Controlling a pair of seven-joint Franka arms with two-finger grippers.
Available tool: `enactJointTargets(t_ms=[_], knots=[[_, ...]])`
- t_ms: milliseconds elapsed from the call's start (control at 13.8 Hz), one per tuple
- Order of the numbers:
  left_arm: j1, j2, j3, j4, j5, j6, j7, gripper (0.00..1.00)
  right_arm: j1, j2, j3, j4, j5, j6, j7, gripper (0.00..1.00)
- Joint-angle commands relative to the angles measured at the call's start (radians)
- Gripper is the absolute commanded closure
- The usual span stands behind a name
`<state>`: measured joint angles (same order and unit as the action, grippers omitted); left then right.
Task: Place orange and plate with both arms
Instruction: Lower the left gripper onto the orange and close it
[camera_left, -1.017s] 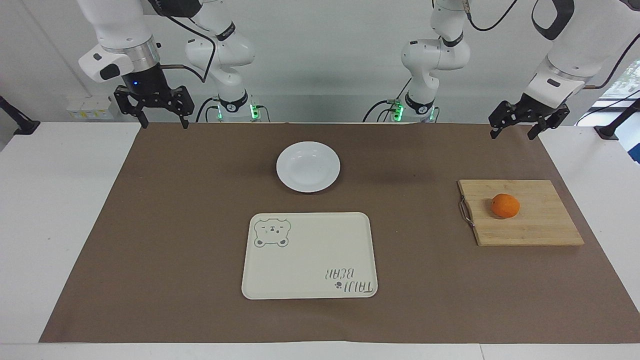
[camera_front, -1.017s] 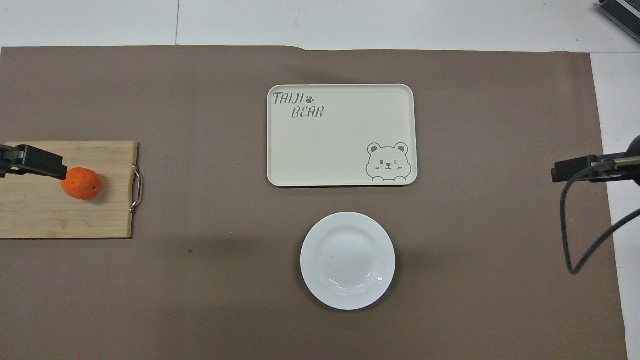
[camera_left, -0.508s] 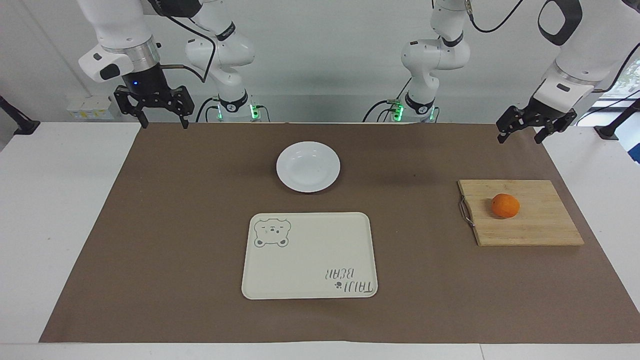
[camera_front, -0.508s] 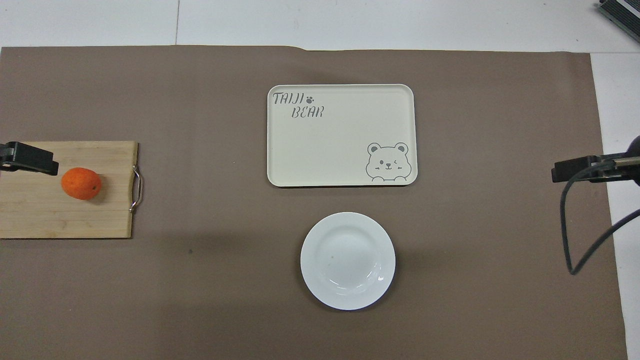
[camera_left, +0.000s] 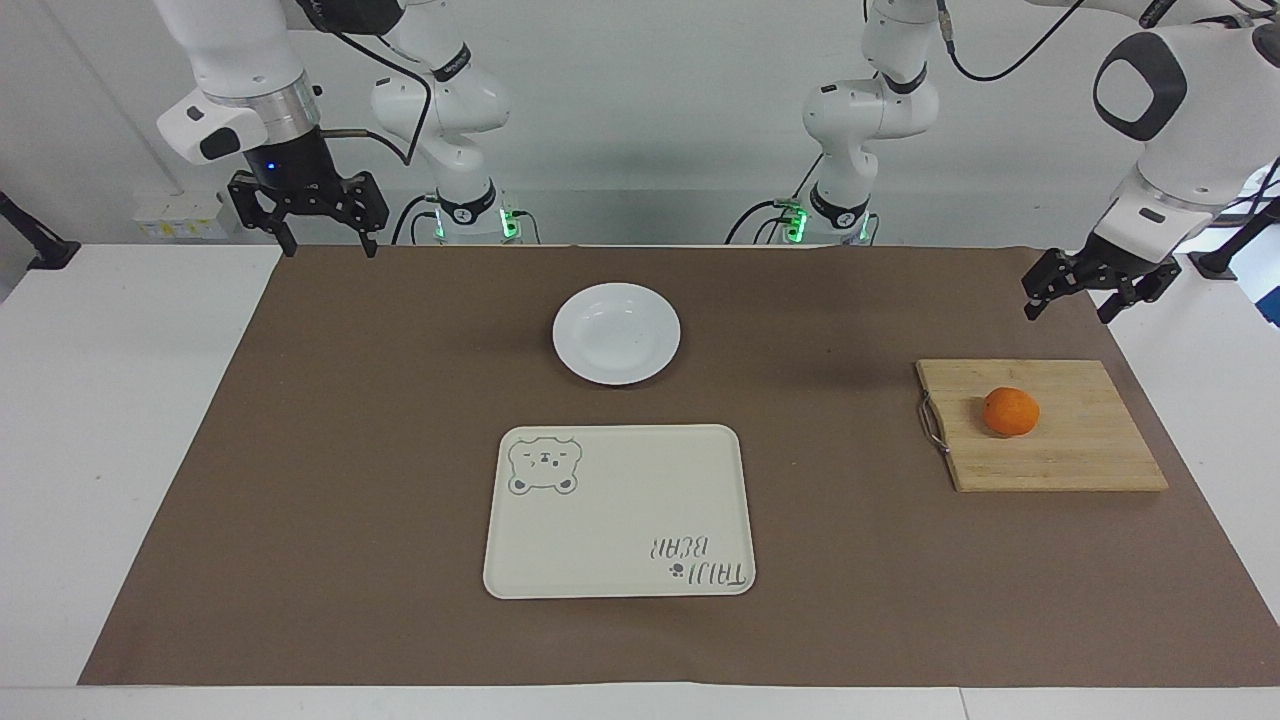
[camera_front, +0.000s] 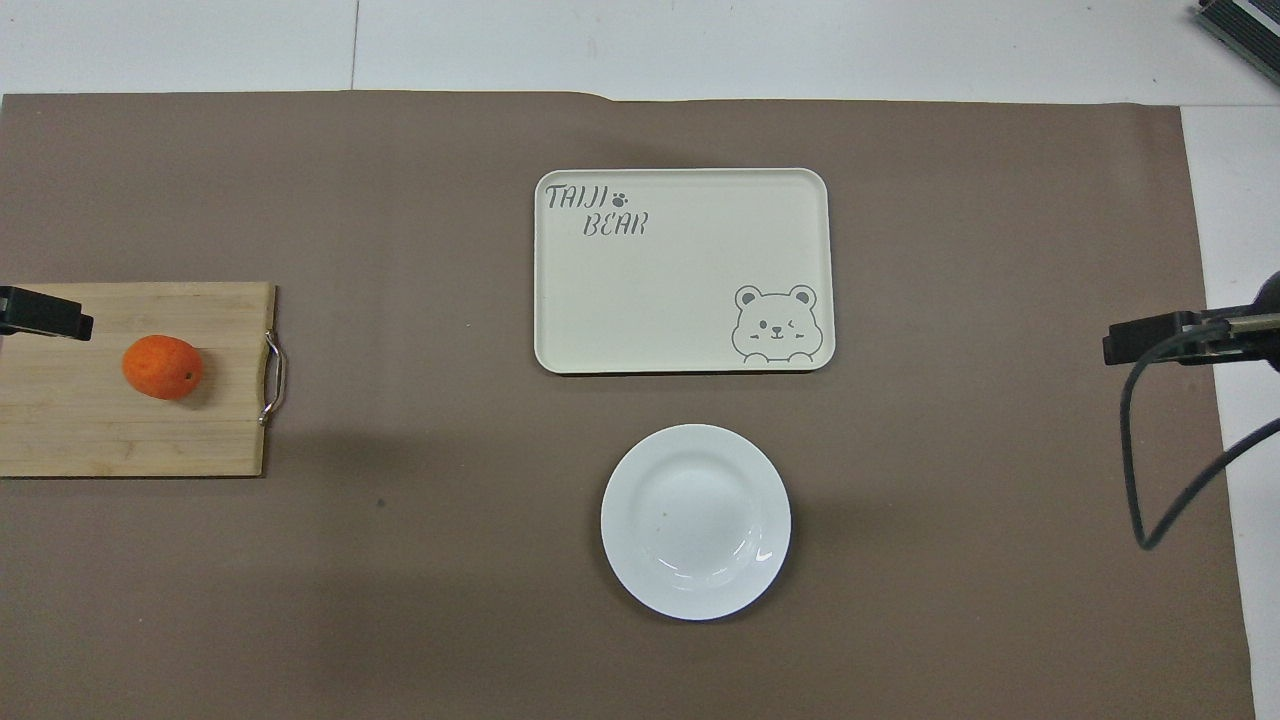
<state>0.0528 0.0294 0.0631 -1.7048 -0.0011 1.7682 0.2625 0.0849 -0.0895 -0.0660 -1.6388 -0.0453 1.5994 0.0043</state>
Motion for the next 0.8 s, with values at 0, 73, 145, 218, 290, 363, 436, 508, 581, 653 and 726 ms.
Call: enactJointTargets(t_ms=[0,73,145,218,290,363,436,508,581,653,726], knots=[[0.027,0.023,-0.008,-0.058,0.010,0.094,0.043,0.00,-0.013,0.005,0.005,0.013,0.015,-0.010,-0.027,0.00],[0.028,0.038,-0.008,-0.077,0.010,0.123,0.046,0.00,-0.013,0.007,0.005,0.013,0.015,-0.010,-0.027,0.00],[0.029,0.049,-0.008,-0.096,0.010,0.158,0.056,0.00,-0.013,0.005,0.005,0.013,0.015,-0.010,-0.027,0.00],[0.030,0.070,-0.008,-0.116,0.010,0.190,0.066,0.00,-0.013,0.005,0.005,0.013,0.015,-0.010,-0.027,0.00],[0.032,0.095,-0.008,-0.122,0.010,0.204,0.082,0.00,-0.013,0.005,0.005,0.013,0.015,-0.010,-0.029,0.00],[0.039,0.125,-0.008,-0.122,0.010,0.215,0.102,0.00,-0.013,0.005,0.005,0.013,0.015,-0.010,-0.027,0.00],[0.039,0.144,-0.008,-0.130,0.010,0.236,0.109,0.00,-0.013,0.007,0.005,0.013,0.015,-0.010,-0.027,0.00],[0.042,0.148,-0.008,-0.156,0.010,0.272,0.113,0.00,-0.013,0.005,0.005,0.013,0.015,-0.010,-0.029,0.00],[0.051,0.149,-0.008,-0.186,0.010,0.310,0.141,0.00,-0.013,0.005,0.005,0.014,0.013,-0.010,-0.029,0.00],[0.064,0.149,-0.008,-0.218,0.010,0.348,0.168,0.00,-0.013,0.005,0.005,0.013,0.015,-0.010,-0.029,0.00],[0.079,0.155,-0.008,-0.243,0.010,0.384,0.182,0.00,-0.013,0.005,0.005,0.013,0.015,-0.010,-0.029,0.00]])
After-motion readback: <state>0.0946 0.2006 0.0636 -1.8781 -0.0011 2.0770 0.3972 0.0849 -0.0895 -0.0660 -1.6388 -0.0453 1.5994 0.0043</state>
